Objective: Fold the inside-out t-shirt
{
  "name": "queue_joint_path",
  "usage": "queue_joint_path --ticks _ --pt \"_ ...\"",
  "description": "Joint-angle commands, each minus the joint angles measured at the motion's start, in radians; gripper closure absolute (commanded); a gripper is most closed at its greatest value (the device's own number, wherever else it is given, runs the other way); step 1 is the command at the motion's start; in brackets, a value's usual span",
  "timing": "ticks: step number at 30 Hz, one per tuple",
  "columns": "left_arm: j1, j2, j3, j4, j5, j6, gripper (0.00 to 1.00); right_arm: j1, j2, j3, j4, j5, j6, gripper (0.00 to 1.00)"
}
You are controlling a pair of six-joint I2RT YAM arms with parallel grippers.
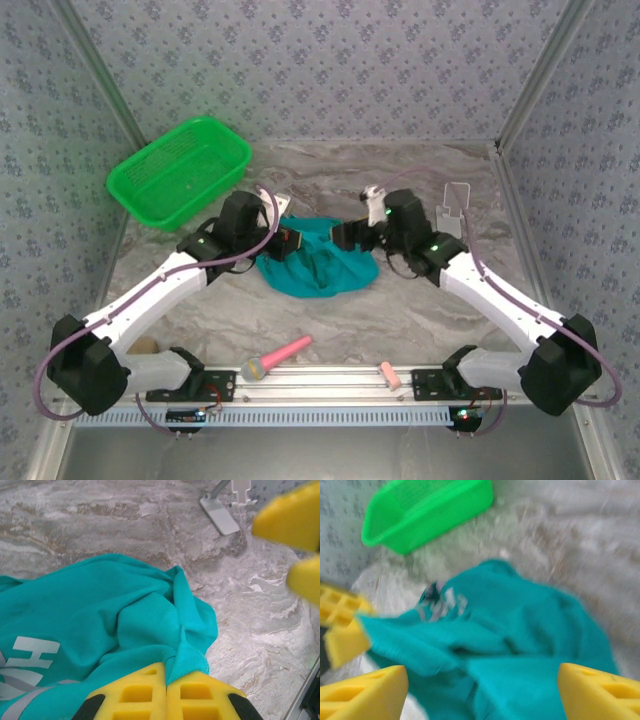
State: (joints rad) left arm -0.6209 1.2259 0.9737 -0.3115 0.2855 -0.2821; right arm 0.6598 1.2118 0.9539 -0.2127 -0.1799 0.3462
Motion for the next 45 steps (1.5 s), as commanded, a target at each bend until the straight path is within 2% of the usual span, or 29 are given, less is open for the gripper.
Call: queue_joint_path --ticks 1,3,4,6,8,9,11,12,17,19,21,23,26,29,32,36,38,40,42,44,45 --pt "0.016 0.0 0.024 -0.007 0.044 -0.026 1.0 0.139 -0.025 -0.029 -0.108 0.174 0.108 0.39" --pt "0.021 -0.002 0.026 -0.001 0.067 -0.032 1.0 0.197 -0.031 -0.089 -0.052 0.213 0.191 0.48" --pt "0.022 0.0 0.027 0.0 0.076 -0.029 1.0 0.233 -0.025 -0.111 -0.038 0.268 0.239 0.48" --pt "0.024 0.0 0.026 -0.004 0.081 -0.025 1.0 0.287 0.008 -0.134 -0.03 0.396 0.348 0.59" --pt "0.026 0.0 0.024 -0.01 0.083 -0.023 1.0 0.293 0.074 -0.132 -0.003 0.412 0.4 0.62" --pt "0.028 0.0 0.022 -0.012 0.085 -0.023 1.0 0.292 0.116 -0.121 0.001 0.425 0.423 0.61" --pt "0.031 -0.002 0.013 -0.007 0.099 -0.025 1.0 0.293 0.201 -0.092 0.035 0.448 0.432 0.52" --pt "0.032 -0.001 0.007 -0.001 0.106 -0.029 1.0 0.294 0.245 -0.073 0.042 0.474 0.435 0.51" --pt "0.035 -0.009 -0.019 0.006 0.144 -0.057 1.0 0.29 0.41 0.071 -0.023 0.665 0.499 0.42" --pt "0.037 -0.02 -0.03 0.008 0.152 -0.06 1.0 0.289 0.455 0.11 -0.056 0.752 0.535 0.41" --pt "0.036 -0.031 -0.041 0.008 0.147 -0.063 1.0 0.28 0.491 0.137 -0.057 0.78 0.541 0.42" --pt "0.038 -0.041 -0.053 0.019 0.15 -0.072 1.0 0.264 0.524 0.156 -0.076 0.789 0.572 0.46" --pt "0.043 -0.052 -0.075 0.041 0.15 -0.091 1.0 0.251 0.535 0.177 -0.154 0.83 0.622 0.7" --pt "0.049 -0.049 -0.095 0.054 0.145 -0.111 1.0 0.256 0.476 0.18 -0.203 0.794 0.579 0.8" --pt "0.054 -0.035 -0.121 0.072 0.134 -0.131 1.0 0.253 0.398 0.172 -0.264 0.668 0.538 0.88" --pt "0.058 -0.012 -0.17 0.1 0.087 -0.146 1.0 0.23 0.256 0.08 -0.257 0.461 0.477 1.0" --pt "0.058 0.003 -0.187 0.098 0.038 -0.125 1.0 0.196 0.197 0.032 -0.243 0.369 0.433 1.0" --pt "0.061 0.03 -0.196 0.08 -0.005 -0.097 0.99 0.163 0.157 -0.014 -0.256 0.329 0.4 1.0" --pt "0.064 0.061 -0.202 0.069 -0.005 -0.086 0.86 0.135 0.149 -0.046 -0.268 0.307 0.371 1.0" --pt "0.064 0.083 -0.215 0.085 0.032 -0.085 0.77 0.11 0.161 -0.076 -0.247 0.27 0.34 0.89" --pt "0.063 0.09 -0.225 0.1 0.051 -0.088 0.71 0.1 0.176 -0.083 -0.234 0.245 0.329 0.88"
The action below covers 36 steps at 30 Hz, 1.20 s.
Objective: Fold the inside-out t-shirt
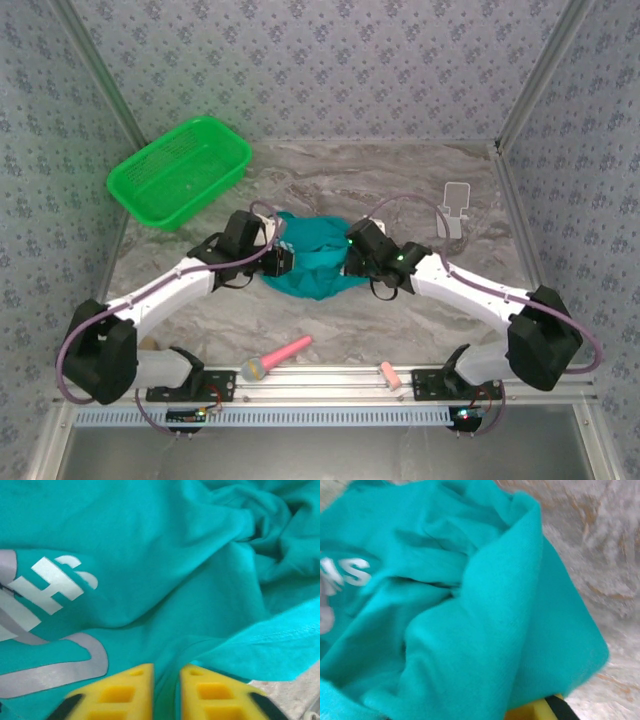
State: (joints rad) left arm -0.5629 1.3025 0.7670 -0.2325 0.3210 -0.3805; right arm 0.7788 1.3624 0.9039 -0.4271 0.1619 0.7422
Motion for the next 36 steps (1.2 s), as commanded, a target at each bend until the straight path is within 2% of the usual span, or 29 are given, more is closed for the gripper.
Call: queue_joint_path --ticks 1,4,5,7,9,12,19,21,26,27,28,30,32,36 --pt "0.003 0.017 -0.031 0.039 0.026 0.003 0.65 -0.026 0.041 -0.037 -0.004 -0.12 -0.079 0.87" --pt "-0.001 0.01 -0.065 0.045 0.059 -0.01 0.59 -0.03 0.076 -0.03 -0.01 -0.133 -0.068 0.83" --pt "-0.008 0.001 -0.074 0.035 0.063 -0.011 0.58 -0.029 0.076 -0.034 -0.007 -0.138 -0.061 0.79" --pt "-0.035 -0.028 -0.101 0.03 0.067 0.001 0.54 -0.025 0.063 -0.044 -0.004 -0.148 -0.042 0.64" --pt "-0.066 -0.054 -0.126 0.039 0.046 0.009 0.5 -0.025 0.047 -0.05 -0.014 -0.167 -0.025 0.55" --pt "-0.094 -0.061 -0.131 0.005 0.012 0.021 0.48 -0.001 0.026 -0.073 -0.007 -0.21 -0.014 0.48" --pt "-0.166 0.002 -0.125 0.009 -0.181 0.054 0.41 0.005 0.086 -0.085 0.101 -0.147 0.089 0.47" --pt "-0.178 0.027 -0.118 0.042 -0.227 0.059 0.41 0.008 0.095 -0.083 0.12 -0.111 0.106 0.44" --pt "-0.182 0.131 -0.094 0.119 -0.269 0.073 0.41 0.008 0.126 -0.071 0.14 -0.015 0.11 0.47" --pt "-0.181 0.148 -0.083 0.112 -0.278 0.075 0.44 0.009 0.132 -0.07 0.151 -0.009 0.112 0.5" --pt "-0.181 0.161 -0.068 0.095 -0.292 0.074 0.5 0.011 0.14 -0.065 0.162 -0.001 0.113 0.53" --pt "-0.182 0.163 -0.044 0.066 -0.305 0.077 0.71 0.016 0.152 -0.051 0.163 0.016 0.117 0.57" --pt "-0.182 0.133 -0.025 0.032 -0.311 0.078 0.86 0.028 0.166 -0.023 0.135 0.044 0.122 0.59" --pt "-0.181 0.042 -0.003 -0.004 -0.247 0.081 1.0 0.057 0.173 0.035 0.039 0.106 0.165 0.55"
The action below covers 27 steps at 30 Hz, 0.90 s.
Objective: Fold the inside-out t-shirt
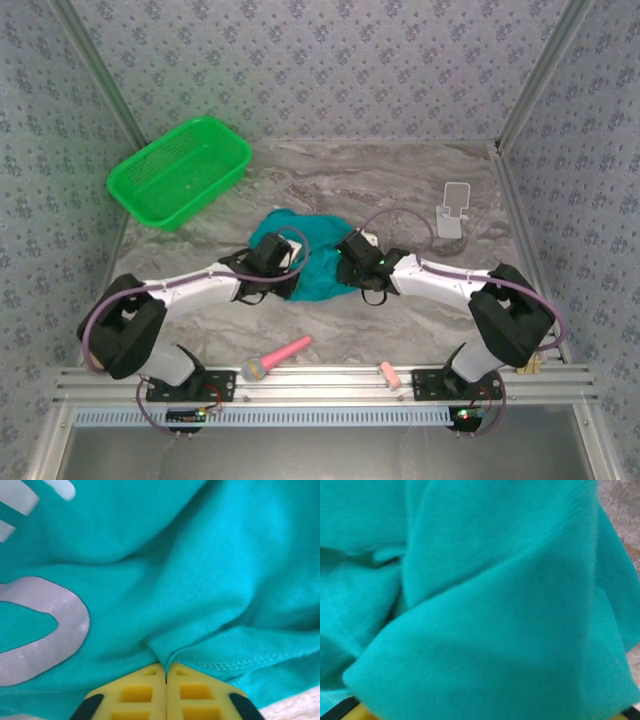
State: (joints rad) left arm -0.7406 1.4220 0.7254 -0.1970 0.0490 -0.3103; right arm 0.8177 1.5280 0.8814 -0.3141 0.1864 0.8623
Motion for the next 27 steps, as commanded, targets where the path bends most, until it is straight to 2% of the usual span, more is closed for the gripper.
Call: queue_joint_path --ticks 1,6,9,13,15,18,19,22,27 --pt "-0.003 -0.099 0.041 -0.047 0.041 0.009 1.0 0.025 0.006 0.072 -0.1 0.086 0.057 0.54" --pt "-0.003 -0.152 0.071 -0.076 0.095 -0.01 1.0 0.043 0.026 0.127 -0.157 0.071 0.112 0.58" --pt "-0.002 -0.149 0.083 -0.082 0.103 -0.03 1.0 0.047 0.064 0.149 -0.176 0.08 0.127 0.65" --pt "0.003 -0.147 0.072 -0.068 0.107 -0.052 1.0 0.04 0.093 0.153 -0.18 0.087 0.142 0.66" --pt "0.008 -0.146 0.066 -0.068 0.107 -0.057 0.96 0.043 0.09 0.168 -0.218 0.116 0.151 0.64" --pt "0.018 -0.131 0.046 -0.065 0.101 -0.067 0.93 0.04 0.089 0.192 -0.339 0.149 0.192 0.51" --pt "0.024 -0.124 0.039 -0.064 0.101 -0.072 0.92 0.04 0.084 0.198 -0.375 0.159 0.208 0.5" --pt "0.036 -0.102 0.024 -0.059 0.105 -0.077 0.87 0.053 0.043 0.181 -0.379 0.136 0.239 0.54" --pt "0.041 -0.08 0.006 -0.038 0.109 -0.08 0.88 0.06 0.037 0.162 -0.307 0.094 0.281 0.63"
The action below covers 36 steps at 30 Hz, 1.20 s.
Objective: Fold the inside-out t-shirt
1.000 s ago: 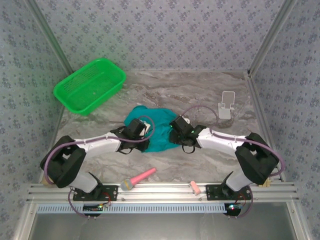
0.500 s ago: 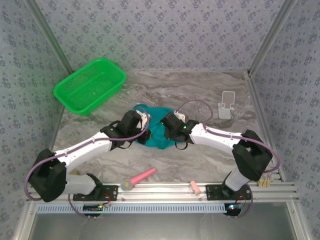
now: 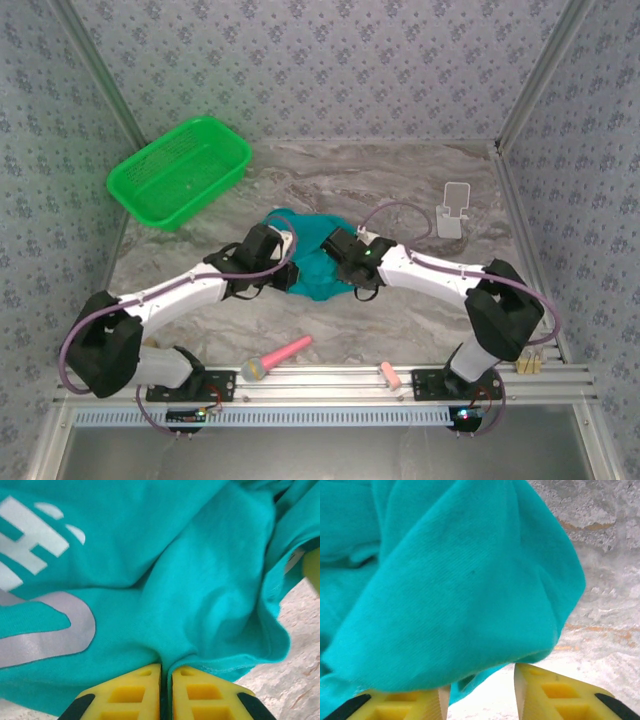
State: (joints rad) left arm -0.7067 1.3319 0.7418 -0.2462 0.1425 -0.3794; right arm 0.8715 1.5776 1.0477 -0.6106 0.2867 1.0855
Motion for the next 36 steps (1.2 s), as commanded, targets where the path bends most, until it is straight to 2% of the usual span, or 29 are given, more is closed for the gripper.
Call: queue_joint_path --ticks 1,8,13,15,21,25,28,30,34,36 --pt "0.007 0.009 -0.009 0.014 0.02 -0.013 0.9 0.002 -0.006 -0.005 0.004 -0.022 0.062 0.65" --pt "0.009 -0.014 -0.009 0.027 0.049 -0.021 0.95 0.003 0.044 0.009 0.083 -0.027 0.082 0.61" --pt "0.017 -0.032 -0.013 0.028 0.071 -0.035 0.96 0.007 0.085 0.029 0.092 -0.011 0.056 0.64" --pt "0.021 -0.044 -0.016 0.024 0.074 -0.036 0.96 0.013 0.085 0.032 0.093 0.003 0.045 0.79" --pt "0.045 -0.082 -0.007 -0.011 0.072 -0.033 0.92 0.039 0.051 0.067 0.032 0.075 0.006 0.87" --pt "0.06 -0.091 0.001 -0.033 0.063 -0.012 0.95 0.058 0.002 0.086 -0.052 0.118 0.0 0.95" --pt "0.064 -0.097 0.015 -0.044 0.075 -0.006 0.95 0.055 -0.06 0.075 -0.06 0.111 -0.016 0.94" --pt "0.065 -0.105 0.023 -0.041 0.07 -0.009 0.95 0.045 -0.093 0.065 -0.062 0.111 -0.023 0.81" --pt "0.076 -0.101 0.025 -0.011 0.09 -0.027 0.97 -0.021 -0.095 -0.004 0.004 0.046 -0.051 0.82" --pt "0.087 -0.085 0.022 0.008 0.122 -0.048 0.97 -0.031 -0.067 0.003 0.066 0.014 -0.142 0.76"
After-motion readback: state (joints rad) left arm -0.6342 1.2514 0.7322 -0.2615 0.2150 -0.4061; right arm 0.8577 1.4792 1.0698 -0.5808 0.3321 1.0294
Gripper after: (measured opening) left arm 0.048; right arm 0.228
